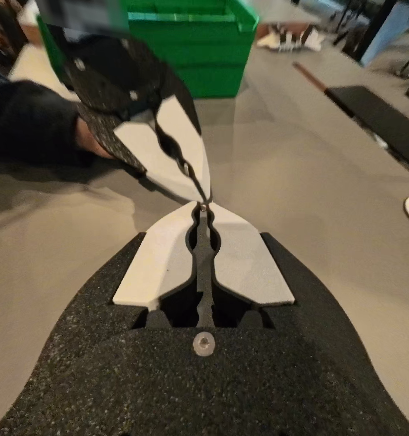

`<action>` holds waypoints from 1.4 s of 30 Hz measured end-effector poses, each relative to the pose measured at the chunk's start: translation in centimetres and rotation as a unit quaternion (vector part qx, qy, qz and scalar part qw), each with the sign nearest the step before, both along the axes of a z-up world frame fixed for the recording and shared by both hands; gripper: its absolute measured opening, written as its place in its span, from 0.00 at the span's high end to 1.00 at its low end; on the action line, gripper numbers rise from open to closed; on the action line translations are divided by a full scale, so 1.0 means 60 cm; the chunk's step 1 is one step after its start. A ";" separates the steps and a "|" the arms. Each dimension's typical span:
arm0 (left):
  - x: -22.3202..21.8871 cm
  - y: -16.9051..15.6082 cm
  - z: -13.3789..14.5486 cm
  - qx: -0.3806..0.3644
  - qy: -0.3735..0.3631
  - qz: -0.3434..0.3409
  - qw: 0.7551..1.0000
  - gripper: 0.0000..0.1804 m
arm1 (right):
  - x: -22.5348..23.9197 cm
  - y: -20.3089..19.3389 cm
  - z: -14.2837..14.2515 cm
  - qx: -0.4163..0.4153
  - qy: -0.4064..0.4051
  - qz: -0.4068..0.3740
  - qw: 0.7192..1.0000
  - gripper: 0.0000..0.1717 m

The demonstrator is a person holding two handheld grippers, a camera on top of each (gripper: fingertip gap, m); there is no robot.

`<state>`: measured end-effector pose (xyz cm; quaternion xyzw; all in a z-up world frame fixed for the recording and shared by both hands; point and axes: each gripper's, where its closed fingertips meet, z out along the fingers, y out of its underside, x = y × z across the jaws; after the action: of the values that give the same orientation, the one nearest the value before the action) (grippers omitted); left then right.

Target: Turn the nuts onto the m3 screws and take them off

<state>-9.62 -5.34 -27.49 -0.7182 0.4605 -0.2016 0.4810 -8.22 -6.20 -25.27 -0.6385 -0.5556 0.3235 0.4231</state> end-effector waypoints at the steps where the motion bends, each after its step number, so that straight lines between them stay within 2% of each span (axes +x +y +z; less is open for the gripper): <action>1: 0.003 -0.002 -0.005 0.002 0.014 -0.005 1.000 1.00 | 0.000 -0.003 0.013 -0.002 0.023 0.006 1.000 0.97; 4: 0.010 -0.010 -0.019 0.011 0.052 -0.022 0.998 1.00 | -0.005 -0.017 0.040 -0.007 0.067 0.029 0.997 0.97; 8: 0.013 -0.014 -0.028 0.014 0.075 -0.030 0.997 1.00 | -0.012 -0.027 0.028 0.011 0.037 0.043 0.998 0.97; 17: 0.013 -0.015 -0.026 0.010 0.069 -0.031 0.997 1.00 | -0.027 -0.036 0.000 0.068 -0.020 0.050 0.996 0.97; 42: 0.014 -0.016 -0.029 0.009 0.074 -0.034 0.997 1.00 | -0.032 -0.034 0.000 0.070 -0.012 0.044 0.996 0.97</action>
<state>-8.81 -6.28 -29.22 -0.7109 0.5208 -0.1603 0.4447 -10.12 -8.26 -25.24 -0.5855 -0.6098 0.2946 0.4455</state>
